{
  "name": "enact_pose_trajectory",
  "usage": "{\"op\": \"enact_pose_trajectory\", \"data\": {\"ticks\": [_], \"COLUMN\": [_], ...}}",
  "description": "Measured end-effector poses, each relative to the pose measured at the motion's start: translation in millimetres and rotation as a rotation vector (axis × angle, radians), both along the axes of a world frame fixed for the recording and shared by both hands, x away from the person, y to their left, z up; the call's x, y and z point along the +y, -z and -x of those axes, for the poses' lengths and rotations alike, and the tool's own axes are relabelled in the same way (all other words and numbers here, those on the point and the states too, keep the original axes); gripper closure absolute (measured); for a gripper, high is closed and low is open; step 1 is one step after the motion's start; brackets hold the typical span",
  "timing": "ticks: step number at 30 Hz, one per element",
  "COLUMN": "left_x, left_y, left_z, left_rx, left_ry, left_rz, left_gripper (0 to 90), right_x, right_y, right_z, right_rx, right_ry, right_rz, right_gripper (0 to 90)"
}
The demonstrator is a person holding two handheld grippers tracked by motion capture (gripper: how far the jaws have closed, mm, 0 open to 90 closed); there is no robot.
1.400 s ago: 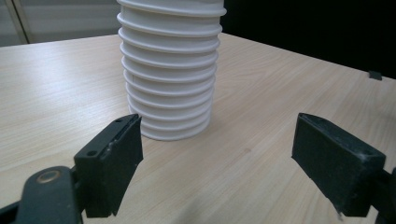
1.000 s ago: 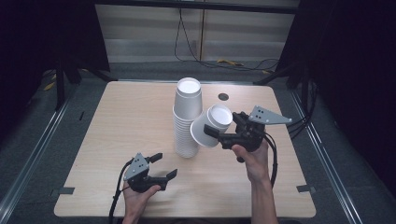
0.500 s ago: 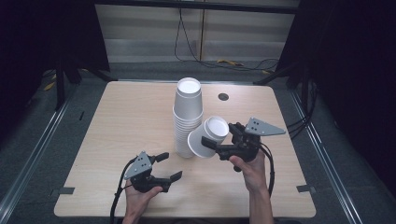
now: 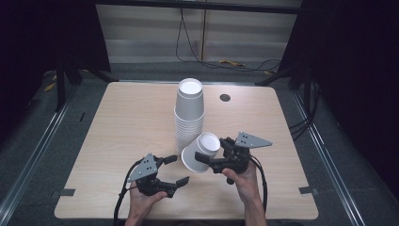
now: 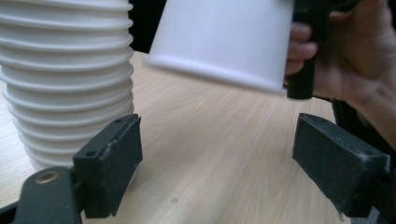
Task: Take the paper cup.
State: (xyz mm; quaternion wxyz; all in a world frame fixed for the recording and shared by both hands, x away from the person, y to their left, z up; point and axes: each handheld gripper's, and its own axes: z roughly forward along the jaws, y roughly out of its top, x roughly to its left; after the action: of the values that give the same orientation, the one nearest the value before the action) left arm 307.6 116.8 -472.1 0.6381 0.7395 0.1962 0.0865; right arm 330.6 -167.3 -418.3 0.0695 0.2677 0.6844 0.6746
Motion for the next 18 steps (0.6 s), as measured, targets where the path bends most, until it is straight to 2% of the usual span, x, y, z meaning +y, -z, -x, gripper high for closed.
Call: {"op": "enact_pose_trajectory", "data": {"ticks": [2, 6, 10, 15, 16, 18], "left_x": [-0.9, 0.2, -0.2, -2.4, -3.3, -4.3], "left_y": [-0.7, -1.2, -0.6, 1.2, 1.6, 2.0], "left_z": [0.2, -1.4, -2.0, -4.9, -5.1, -5.8], "left_rx": [0.007, 0.01, 0.007, 0.02, 0.031, 0.026], "left_ry": [0.0, 0.01, 0.007, 0.035, 0.034, 0.03], "left_rz": [0.019, 0.03, 0.011, 0.003, 0.012, -0.009], "left_gripper": [15.6, 15.6, 15.5, 15.5, 15.5, 15.0], "right_x": [0.1, 1.2, 4.7, 8.0, 10.1, 12.7], "right_y": [9.3, 15.9, 22.9, 27.8, 29.9, 31.8], "right_z": [-0.3, 0.3, 1.6, 2.1, 1.6, 1.1], "right_rx": [0.017, 0.03, 0.037, 0.061, 0.074, 0.078], "right_ry": [-0.004, -0.019, -0.051, -0.073, -0.095, -0.099], "right_rz": [-0.001, 0.001, 0.027, 0.031, 0.026, 0.03], "right_gripper": [21.7, 21.7, 21.7, 21.7, 21.8, 21.9]}}
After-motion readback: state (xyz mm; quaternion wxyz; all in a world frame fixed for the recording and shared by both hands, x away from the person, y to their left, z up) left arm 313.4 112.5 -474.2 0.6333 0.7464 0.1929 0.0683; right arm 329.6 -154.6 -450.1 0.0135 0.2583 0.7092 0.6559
